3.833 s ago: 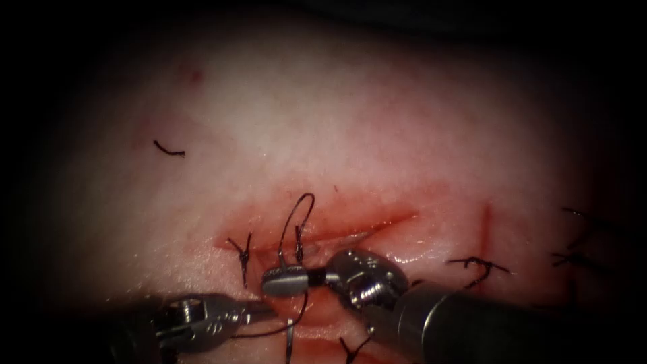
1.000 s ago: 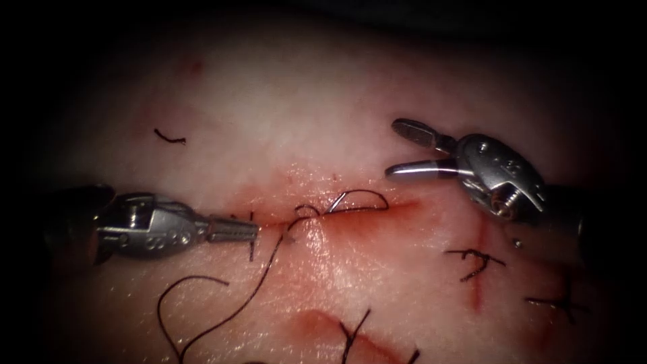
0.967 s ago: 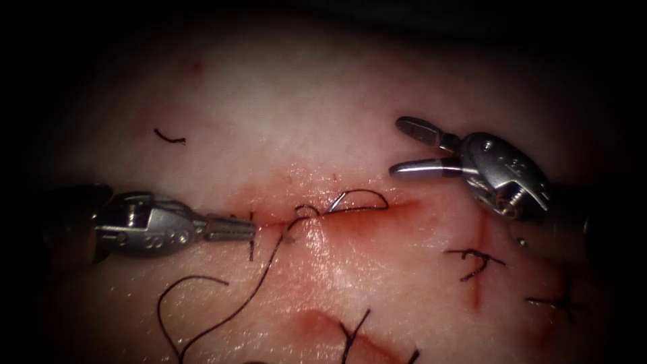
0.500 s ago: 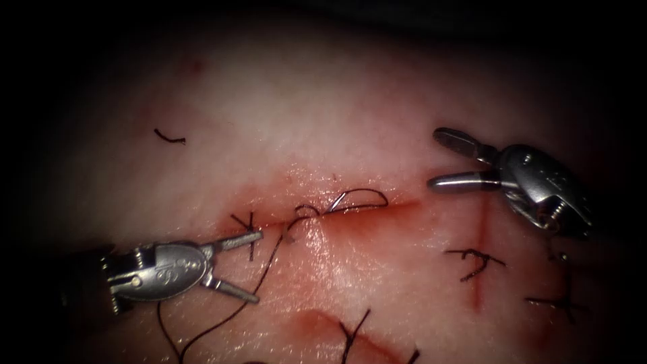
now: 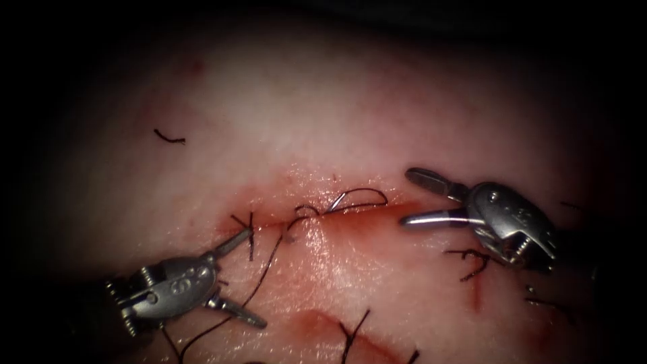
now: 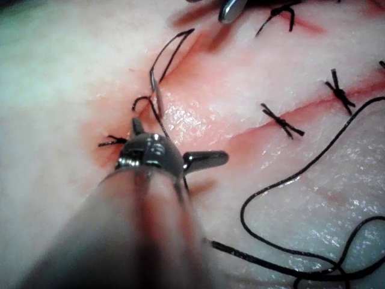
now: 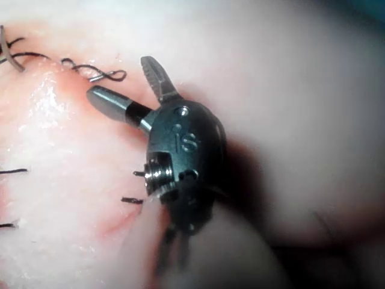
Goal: Wound Closure
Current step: With the left tool, pull the suture out of the way.
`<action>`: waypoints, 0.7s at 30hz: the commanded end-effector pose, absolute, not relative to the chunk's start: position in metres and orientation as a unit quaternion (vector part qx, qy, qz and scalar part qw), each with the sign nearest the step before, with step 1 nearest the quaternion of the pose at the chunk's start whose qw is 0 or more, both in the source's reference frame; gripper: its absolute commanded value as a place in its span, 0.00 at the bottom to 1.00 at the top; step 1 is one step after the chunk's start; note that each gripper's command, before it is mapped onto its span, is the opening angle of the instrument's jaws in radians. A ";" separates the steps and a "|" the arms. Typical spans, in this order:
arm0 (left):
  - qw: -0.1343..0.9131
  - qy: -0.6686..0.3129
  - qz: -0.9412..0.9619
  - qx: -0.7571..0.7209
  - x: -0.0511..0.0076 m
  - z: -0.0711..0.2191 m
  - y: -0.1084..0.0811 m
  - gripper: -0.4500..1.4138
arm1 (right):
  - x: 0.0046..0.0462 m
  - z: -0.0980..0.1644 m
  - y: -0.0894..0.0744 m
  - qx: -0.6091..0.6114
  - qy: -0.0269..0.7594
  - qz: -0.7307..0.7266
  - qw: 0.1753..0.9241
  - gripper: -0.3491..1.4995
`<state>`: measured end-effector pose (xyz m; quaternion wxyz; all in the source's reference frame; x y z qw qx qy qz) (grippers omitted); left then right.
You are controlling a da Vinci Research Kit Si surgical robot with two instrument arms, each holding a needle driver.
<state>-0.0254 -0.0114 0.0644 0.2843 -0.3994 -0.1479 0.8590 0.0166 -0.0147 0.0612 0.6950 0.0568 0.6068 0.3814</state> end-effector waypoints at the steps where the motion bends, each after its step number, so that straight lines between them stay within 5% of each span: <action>1: 0.282 -0.148 0.861 -0.396 -0.0262 0.065 -0.011 0.68 | 0.0176 0.062 -0.015 0.059 0.608 0.381 0.694 0.98; 8: 0.278 -0.163 0.873 -0.368 -0.0264 0.068 -0.012 0.41 | 0.0180 0.062 -0.015 0.060 0.609 0.383 0.692 0.98; 9: 0.278 -0.166 0.873 -0.365 -0.0264 0.068 -0.012 0.33 | 0.0181 0.061 -0.015 0.060 0.609 0.383 0.692 0.98; 10: 0.274 -0.178 0.870 -0.369 -0.0261 0.069 -0.012 0.00 | 0.0182 0.061 -0.015 0.061 0.609 0.382 0.692 0.98; 21: 0.268 -0.166 0.857 -0.408 -0.0250 0.065 -0.007 0.00 | 0.0189 0.061 -0.016 0.061 0.610 0.381 0.692 0.98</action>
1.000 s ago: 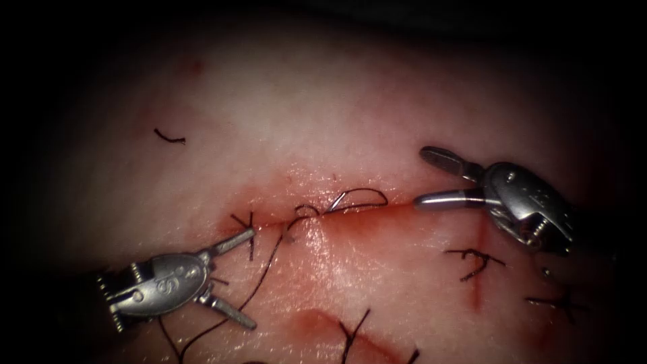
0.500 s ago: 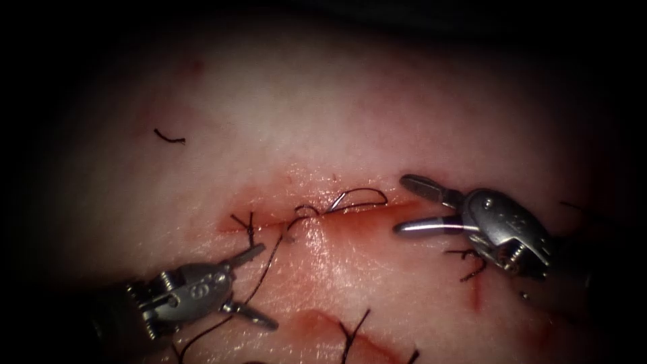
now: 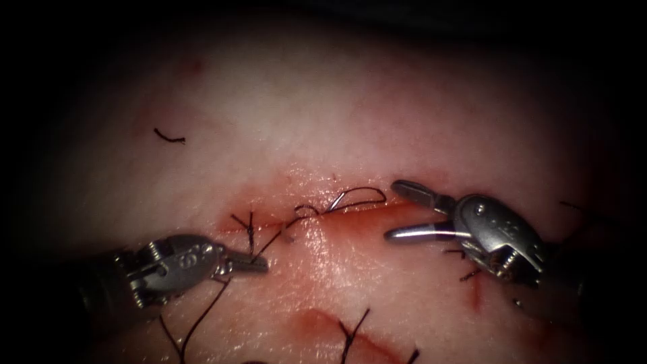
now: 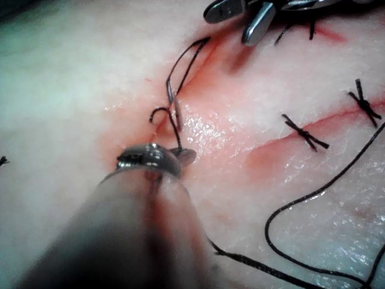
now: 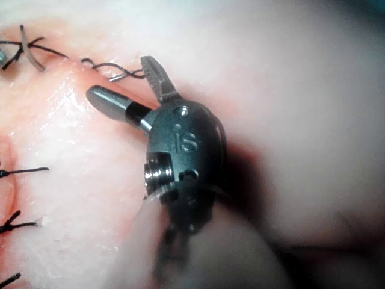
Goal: Wound Closure
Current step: With the left tool, pull the suture out of the way.
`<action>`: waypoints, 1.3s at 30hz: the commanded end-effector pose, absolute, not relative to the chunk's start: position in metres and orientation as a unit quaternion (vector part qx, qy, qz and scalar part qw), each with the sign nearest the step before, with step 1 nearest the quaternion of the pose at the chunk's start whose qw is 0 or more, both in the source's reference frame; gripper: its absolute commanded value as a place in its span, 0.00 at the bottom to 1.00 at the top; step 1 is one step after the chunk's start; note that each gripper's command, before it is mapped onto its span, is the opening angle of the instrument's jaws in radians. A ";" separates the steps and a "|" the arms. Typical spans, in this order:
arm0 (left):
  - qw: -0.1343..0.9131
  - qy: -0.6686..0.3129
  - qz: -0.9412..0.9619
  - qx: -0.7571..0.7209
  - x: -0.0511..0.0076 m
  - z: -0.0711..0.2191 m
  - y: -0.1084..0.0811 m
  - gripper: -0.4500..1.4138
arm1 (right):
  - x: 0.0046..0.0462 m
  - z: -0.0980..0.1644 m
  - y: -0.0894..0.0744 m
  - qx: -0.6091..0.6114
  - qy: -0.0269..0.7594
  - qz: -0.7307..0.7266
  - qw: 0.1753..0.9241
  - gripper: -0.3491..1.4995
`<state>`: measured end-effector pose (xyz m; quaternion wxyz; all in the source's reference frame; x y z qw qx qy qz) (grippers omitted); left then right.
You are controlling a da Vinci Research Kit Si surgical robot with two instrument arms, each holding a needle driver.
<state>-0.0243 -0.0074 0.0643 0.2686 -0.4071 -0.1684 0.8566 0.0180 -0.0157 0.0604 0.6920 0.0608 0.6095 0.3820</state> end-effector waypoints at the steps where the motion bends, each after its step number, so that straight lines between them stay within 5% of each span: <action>1: 0.264 -0.158 0.856 -0.415 -0.0250 0.064 -0.007 0.00 | 0.0189 0.061 -0.016 0.061 0.610 0.381 0.692 0.98; 22: 0.183 -0.074 0.856 -0.478 -0.0323 0.049 -0.013 0.00 | 0.0195 0.061 -0.017 0.076 0.614 0.389 0.682 0.97; 27: 0.179 -0.054 0.858 -0.478 -0.0346 0.052 -0.015 0.66 | 0.0199 0.062 -0.017 0.079 0.616 0.388 0.681 0.97; 29: 0.177 -0.052 0.859 -0.478 -0.0345 0.053 -0.015 0.84 | 0.0198 0.062 -0.017 0.081 0.615 0.389 0.681 0.97; 34: 0.174 -0.046 0.866 -0.466 -0.0310 0.053 -0.015 0.95 | 0.0197 0.062 -0.017 0.083 0.615 0.390 0.680 0.97; 39: 0.165 -0.054 0.868 -0.465 -0.0267 0.053 -0.015 0.90 | 0.0200 0.062 -0.018 0.089 0.611 0.392 0.682 0.97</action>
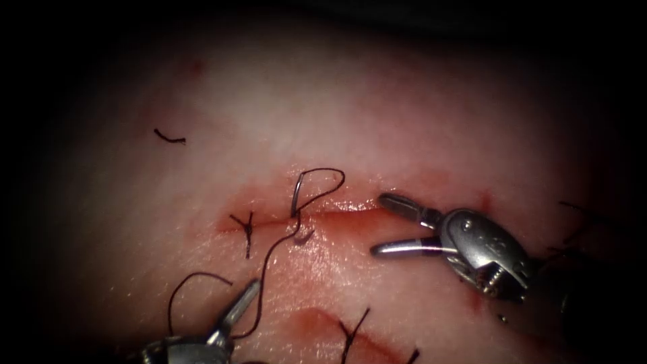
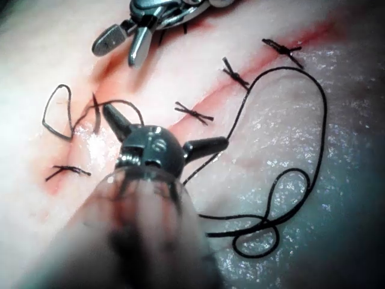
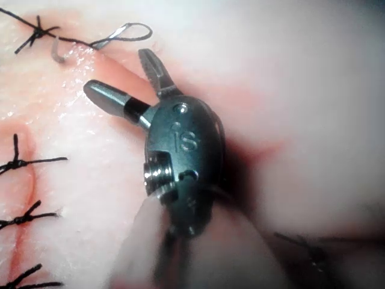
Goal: Wound Closure
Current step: With the left tool, pull the suture out of the way.
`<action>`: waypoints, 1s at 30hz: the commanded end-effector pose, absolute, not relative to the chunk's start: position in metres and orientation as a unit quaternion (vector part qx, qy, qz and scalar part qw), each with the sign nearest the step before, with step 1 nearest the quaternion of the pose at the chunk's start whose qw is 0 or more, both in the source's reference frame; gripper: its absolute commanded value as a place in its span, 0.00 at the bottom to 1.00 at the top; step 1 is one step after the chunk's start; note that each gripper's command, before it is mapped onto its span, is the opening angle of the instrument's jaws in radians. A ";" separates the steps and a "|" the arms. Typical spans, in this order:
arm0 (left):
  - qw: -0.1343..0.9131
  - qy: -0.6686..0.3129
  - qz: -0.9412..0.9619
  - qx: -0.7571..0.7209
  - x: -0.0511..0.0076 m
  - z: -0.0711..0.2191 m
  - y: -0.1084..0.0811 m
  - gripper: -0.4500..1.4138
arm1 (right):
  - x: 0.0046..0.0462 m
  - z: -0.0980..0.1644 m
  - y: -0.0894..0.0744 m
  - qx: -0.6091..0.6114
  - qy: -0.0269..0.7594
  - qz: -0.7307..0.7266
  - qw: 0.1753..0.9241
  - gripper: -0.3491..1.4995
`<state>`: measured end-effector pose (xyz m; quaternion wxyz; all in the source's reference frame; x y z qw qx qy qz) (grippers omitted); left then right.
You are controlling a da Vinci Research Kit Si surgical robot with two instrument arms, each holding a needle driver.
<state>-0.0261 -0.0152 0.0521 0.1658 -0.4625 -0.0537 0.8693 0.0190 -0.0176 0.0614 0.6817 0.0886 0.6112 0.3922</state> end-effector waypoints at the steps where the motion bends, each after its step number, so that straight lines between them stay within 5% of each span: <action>1: 0.162 -0.055 0.869 -0.465 -0.0258 0.052 -0.015 0.89 | 0.0200 0.062 -0.018 0.092 0.611 0.392 0.682 0.96; 15: 0.149 -0.052 0.905 -0.396 -0.0116 0.048 -0.016 0.81 | 0.0202 0.062 -0.018 0.117 0.601 0.406 0.678 0.94; 18: 0.176 -0.031 0.902 -0.393 -0.0098 0.047 -0.015 0.57 | 0.0206 0.062 -0.018 0.120 0.601 0.407 0.677 0.93; 19: 0.193 -0.026 0.889 -0.414 -0.0100 0.046 -0.013 0.32 | 0.0209 0.062 -0.018 0.123 0.602 0.408 0.676 0.93; 22: 0.160 -0.023 0.880 -0.447 -0.0113 0.047 -0.012 0.11 | 0.0212 0.062 -0.018 0.123 0.602 0.407 0.676 0.93; 30: 0.136 -0.021 0.875 -0.465 -0.0151 0.055 -0.007 0.08 | 0.0206 0.062 -0.019 0.128 0.601 0.405 0.677 0.91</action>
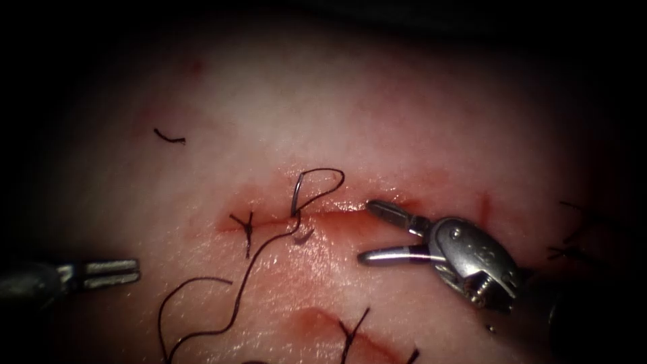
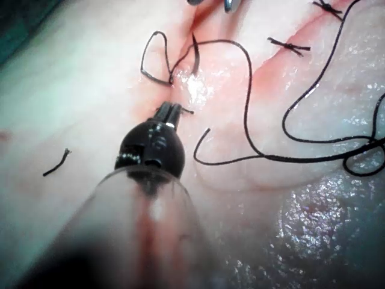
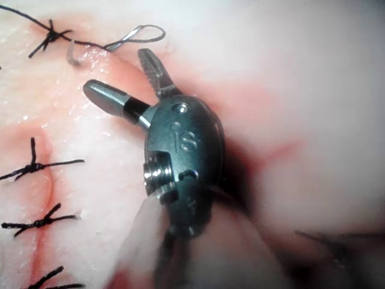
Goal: Wound Closure
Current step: With the left tool, pull the suture out of the way, then pull the suture needle through the skin using the left holder.
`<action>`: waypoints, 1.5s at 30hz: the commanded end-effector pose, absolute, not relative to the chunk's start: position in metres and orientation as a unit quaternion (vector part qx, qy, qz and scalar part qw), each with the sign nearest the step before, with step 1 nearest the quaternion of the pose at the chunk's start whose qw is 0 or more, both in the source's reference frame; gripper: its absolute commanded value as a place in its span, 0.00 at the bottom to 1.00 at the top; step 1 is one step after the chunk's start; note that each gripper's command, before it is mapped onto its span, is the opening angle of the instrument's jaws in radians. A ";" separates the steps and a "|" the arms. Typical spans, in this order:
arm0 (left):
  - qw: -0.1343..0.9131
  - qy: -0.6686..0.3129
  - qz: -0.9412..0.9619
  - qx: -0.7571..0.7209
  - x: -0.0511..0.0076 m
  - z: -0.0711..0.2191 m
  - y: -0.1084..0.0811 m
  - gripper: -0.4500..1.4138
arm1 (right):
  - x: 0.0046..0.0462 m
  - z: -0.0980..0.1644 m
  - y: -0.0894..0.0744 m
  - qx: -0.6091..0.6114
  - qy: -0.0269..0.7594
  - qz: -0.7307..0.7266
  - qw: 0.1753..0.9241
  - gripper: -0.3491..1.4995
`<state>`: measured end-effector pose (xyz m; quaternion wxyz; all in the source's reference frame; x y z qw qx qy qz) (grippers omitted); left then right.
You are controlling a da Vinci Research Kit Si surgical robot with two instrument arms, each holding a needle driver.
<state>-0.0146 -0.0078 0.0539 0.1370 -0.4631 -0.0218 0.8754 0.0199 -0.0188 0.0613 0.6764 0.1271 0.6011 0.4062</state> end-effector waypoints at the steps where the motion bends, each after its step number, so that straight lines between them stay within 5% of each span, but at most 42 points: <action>1: 0.137 -0.021 0.874 -0.466 -0.0155 0.055 -0.007 0.06 | 0.0206 0.062 -0.019 0.129 0.600 0.405 0.678 0.90; 9: 0.118 -0.029 0.854 -0.506 -0.0186 0.061 -0.006 0.02 | 0.0219 0.062 -0.020 0.143 0.589 0.394 0.690 0.84; 18: 0.103 -0.041 0.839 -0.533 -0.0238 0.063 -0.006 0.23 | 0.0227 0.062 -0.020 0.146 0.591 0.395 0.688 0.85; 45: 0.142 -0.114 0.836 -0.517 -0.0283 0.070 -0.007 0.36 | 0.0216 0.062 -0.022 0.153 0.593 0.391 0.687 0.81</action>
